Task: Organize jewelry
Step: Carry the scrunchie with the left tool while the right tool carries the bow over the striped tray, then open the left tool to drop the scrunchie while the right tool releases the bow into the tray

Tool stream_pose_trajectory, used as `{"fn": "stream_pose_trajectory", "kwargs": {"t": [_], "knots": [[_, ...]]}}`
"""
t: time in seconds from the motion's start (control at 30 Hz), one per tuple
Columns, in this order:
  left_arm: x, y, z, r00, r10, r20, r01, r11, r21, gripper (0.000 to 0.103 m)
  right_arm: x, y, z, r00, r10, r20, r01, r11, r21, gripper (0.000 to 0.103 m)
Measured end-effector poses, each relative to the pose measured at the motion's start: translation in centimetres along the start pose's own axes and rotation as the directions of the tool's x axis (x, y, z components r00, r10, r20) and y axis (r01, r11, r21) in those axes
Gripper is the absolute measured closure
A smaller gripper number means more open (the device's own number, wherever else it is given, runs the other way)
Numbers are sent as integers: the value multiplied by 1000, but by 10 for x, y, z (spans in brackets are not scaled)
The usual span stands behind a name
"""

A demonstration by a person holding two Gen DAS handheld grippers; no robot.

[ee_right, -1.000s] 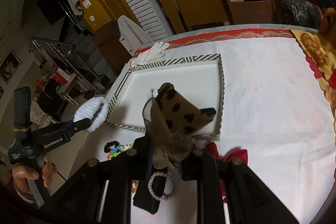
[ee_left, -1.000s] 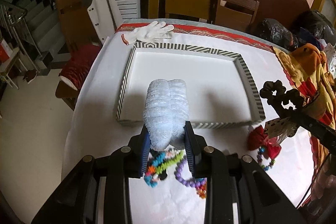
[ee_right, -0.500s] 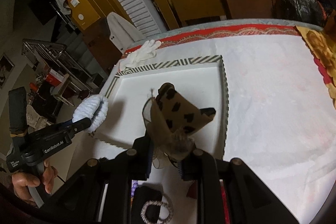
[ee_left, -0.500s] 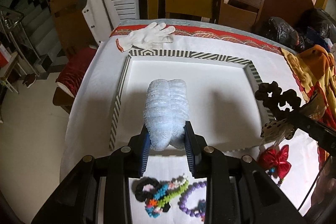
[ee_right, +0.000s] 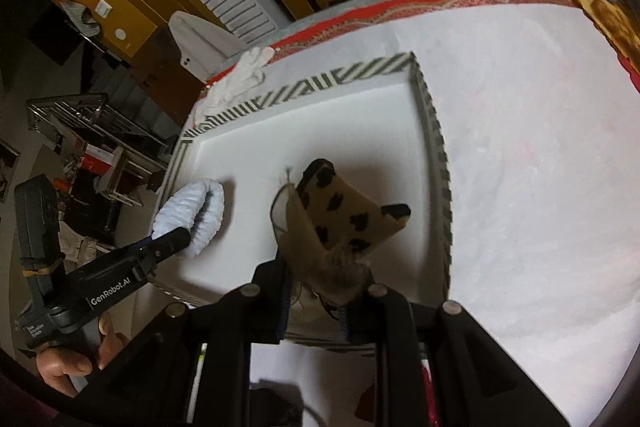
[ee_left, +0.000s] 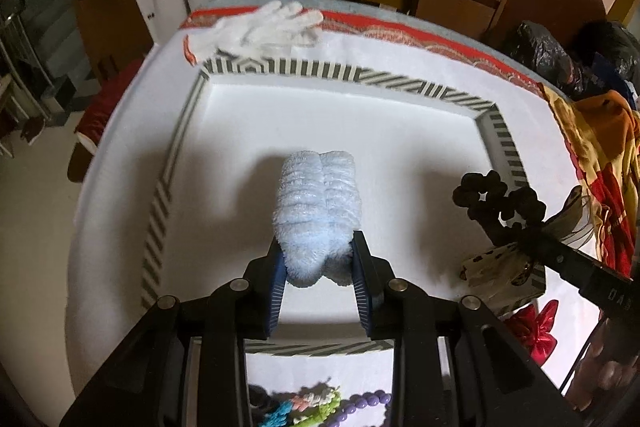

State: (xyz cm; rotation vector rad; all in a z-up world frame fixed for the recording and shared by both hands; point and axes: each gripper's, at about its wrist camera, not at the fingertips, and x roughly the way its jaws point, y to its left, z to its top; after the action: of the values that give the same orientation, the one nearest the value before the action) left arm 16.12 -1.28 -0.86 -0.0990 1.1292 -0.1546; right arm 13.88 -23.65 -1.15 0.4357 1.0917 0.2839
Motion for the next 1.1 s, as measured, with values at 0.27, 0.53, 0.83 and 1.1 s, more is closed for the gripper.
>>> {"fn": "stream_pose_trajectory", "kwargs": {"t": [0.27,0.53,0.83,1.1], "knots": [[20,-12,-7,999,11,-46,-10,1000,27,78,18,-12,-4,995,-81,-56,82,997,8,81],[20,-14,-13,999,14,-29,-13,999,38,66,15,-2,-7,985,-173,-21,171,983,-69,55],[-3,-10,-15,998,-55,24,55,998,10,49,-17,14,-14,983,-173,61,179,979,-102,45],[-37,-4,-22,996,-45,73,45,999,7,48,-53,34,-29,967,-209,146,233,959,-165,39]]}}
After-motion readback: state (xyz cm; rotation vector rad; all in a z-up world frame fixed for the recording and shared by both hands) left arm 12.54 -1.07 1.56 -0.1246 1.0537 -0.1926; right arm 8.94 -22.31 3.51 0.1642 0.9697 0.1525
